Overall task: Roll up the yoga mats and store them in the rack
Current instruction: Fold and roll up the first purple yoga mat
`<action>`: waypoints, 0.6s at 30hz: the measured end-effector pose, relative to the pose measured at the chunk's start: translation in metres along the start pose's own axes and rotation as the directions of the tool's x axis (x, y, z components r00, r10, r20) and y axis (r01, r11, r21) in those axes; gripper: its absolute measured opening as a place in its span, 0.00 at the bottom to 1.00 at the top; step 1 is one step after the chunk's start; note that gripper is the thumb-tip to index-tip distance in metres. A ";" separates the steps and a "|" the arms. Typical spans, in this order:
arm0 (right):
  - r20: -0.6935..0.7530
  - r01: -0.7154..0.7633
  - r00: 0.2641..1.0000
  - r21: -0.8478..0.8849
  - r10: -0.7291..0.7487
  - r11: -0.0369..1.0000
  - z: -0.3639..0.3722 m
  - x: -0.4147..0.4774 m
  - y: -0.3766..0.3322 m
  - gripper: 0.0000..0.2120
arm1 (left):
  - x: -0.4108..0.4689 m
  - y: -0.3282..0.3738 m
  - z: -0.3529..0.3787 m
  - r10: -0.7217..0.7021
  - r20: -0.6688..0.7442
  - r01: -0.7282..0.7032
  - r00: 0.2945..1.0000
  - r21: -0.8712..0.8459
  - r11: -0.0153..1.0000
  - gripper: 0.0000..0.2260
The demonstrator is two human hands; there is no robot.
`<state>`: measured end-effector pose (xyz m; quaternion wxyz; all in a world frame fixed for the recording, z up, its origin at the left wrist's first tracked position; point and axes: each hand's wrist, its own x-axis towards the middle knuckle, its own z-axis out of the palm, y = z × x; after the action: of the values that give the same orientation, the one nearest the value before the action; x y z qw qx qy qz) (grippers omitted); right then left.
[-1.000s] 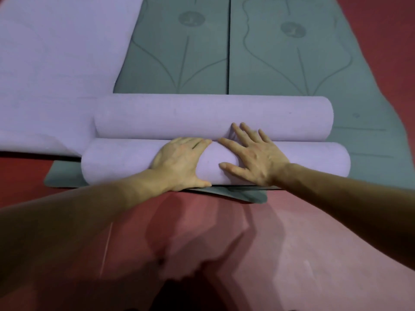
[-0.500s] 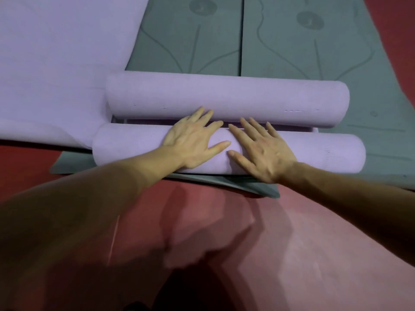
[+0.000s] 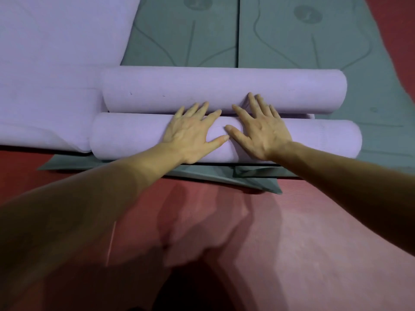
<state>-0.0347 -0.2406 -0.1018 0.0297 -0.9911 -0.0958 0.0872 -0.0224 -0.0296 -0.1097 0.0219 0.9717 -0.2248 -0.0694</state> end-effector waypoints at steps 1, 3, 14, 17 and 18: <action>-0.018 0.014 1.000 -0.011 -0.014 1.000 0.003 -0.006 0.002 0.44 | 0.002 -0.001 -0.001 0.000 0.006 0.000 1.000 0.006 1.000 0.44; -0.035 0.037 0.999 -0.028 -0.038 0.999 0.006 -0.017 0.006 0.43 | 0.008 -0.003 -0.003 -0.004 0.022 0.004 1.000 0.000 1.000 0.42; 0.007 0.015 1.000 -0.018 -0.015 1.000 -0.004 0.011 0.014 0.44 | 0.011 -0.009 -0.001 0.039 0.008 -0.039 0.999 0.025 0.999 0.48; 0.013 -0.012 1.000 0.006 0.012 1.000 -0.005 0.008 0.013 0.44 | 0.015 -0.011 -0.004 0.058 0.041 -0.060 0.997 0.042 0.997 0.56; 0.011 -0.012 1.000 0.007 0.012 1.000 -0.004 0.005 0.013 0.45 | 0.015 -0.011 -0.003 0.063 0.034 -0.065 0.997 0.059 0.996 0.58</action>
<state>-0.0270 -0.2524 -0.0996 0.0322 -0.9911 -0.0898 0.0930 -0.0041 -0.0259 -0.1089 -0.0087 0.9629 -0.2582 -0.0776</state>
